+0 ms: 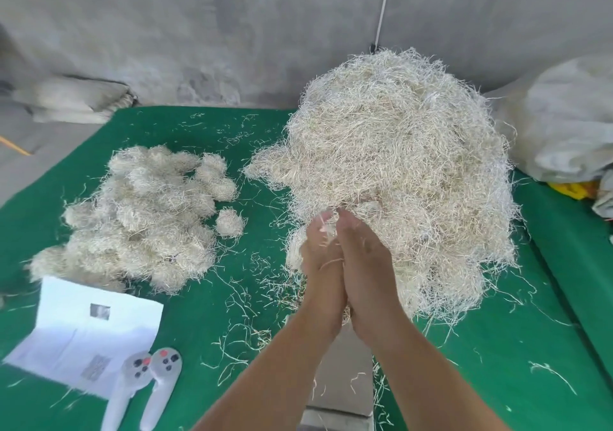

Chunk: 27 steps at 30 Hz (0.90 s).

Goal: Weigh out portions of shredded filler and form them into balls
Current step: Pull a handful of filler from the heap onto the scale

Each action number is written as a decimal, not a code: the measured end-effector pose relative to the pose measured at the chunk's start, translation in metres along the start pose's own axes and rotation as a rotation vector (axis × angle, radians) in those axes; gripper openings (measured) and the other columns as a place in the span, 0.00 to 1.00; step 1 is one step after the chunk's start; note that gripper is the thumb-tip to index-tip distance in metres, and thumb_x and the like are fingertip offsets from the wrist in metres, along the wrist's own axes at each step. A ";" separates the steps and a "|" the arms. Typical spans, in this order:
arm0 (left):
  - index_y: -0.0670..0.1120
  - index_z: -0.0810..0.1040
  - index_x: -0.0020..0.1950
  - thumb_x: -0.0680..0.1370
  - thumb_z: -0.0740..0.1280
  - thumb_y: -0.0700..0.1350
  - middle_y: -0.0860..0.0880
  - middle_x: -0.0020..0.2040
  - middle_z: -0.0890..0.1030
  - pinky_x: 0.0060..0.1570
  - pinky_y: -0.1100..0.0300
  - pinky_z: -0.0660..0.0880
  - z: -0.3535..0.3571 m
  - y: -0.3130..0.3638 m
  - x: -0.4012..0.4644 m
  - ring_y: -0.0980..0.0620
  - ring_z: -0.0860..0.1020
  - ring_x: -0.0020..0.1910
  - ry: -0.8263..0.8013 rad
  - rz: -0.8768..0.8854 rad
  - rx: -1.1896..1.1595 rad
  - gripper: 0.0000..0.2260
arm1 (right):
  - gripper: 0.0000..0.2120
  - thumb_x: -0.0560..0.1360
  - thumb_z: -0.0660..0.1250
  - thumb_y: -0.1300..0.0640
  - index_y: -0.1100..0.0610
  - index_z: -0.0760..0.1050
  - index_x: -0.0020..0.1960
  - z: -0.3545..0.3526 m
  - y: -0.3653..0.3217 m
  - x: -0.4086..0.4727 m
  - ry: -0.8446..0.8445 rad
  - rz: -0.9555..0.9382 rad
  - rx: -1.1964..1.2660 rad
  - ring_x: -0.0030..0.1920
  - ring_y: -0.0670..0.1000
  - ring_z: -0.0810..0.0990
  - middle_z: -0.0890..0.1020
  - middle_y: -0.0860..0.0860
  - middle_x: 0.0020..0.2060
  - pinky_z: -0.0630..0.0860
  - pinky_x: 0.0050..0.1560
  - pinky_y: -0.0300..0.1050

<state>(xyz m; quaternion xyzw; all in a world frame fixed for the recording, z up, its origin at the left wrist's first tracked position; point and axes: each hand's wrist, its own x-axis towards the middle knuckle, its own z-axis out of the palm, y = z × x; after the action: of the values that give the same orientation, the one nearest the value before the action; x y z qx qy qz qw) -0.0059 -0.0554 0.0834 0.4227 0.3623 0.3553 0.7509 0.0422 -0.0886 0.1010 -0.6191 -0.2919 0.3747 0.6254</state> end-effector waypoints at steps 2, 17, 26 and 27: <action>0.48 0.77 0.63 0.83 0.63 0.56 0.44 0.46 0.81 0.38 0.59 0.77 -0.008 0.009 -0.003 0.52 0.81 0.43 -0.051 -0.032 -0.099 0.15 | 0.14 0.84 0.64 0.46 0.54 0.83 0.50 0.002 -0.006 -0.004 0.036 -0.117 -0.078 0.37 0.52 0.83 0.84 0.59 0.38 0.81 0.43 0.52; 0.49 0.86 0.57 0.74 0.71 0.67 0.47 0.49 0.87 0.48 0.52 0.81 -0.011 0.019 -0.001 0.49 0.86 0.50 -0.067 -0.331 -0.112 0.24 | 0.24 0.85 0.51 0.46 0.53 0.68 0.77 -0.017 0.035 0.014 0.050 -0.659 -0.673 0.67 0.53 0.70 0.73 0.53 0.64 0.64 0.69 0.54; 0.49 0.81 0.51 0.72 0.74 0.58 0.50 0.36 0.82 0.39 0.53 0.79 -0.023 0.022 0.030 0.50 0.81 0.35 0.088 -0.138 -0.037 0.15 | 0.25 0.77 0.56 0.24 0.38 0.75 0.64 -0.047 0.032 0.015 -0.472 -0.115 -0.285 0.47 0.37 0.82 0.84 0.36 0.47 0.77 0.49 0.32; 0.52 0.82 0.47 0.73 0.73 0.57 0.51 0.36 0.81 0.37 0.53 0.78 -0.032 0.022 0.037 0.51 0.80 0.34 0.148 -0.143 -0.016 0.11 | 0.30 0.76 0.54 0.23 0.45 0.78 0.57 -0.053 0.033 0.021 -0.464 -0.135 -0.426 0.37 0.39 0.78 0.81 0.38 0.37 0.76 0.44 0.36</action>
<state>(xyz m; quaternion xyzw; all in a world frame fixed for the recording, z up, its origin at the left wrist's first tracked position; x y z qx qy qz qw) -0.0203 -0.0038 0.0817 0.3623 0.4429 0.3339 0.7491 0.0943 -0.1026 0.0627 -0.6135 -0.5389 0.3939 0.4219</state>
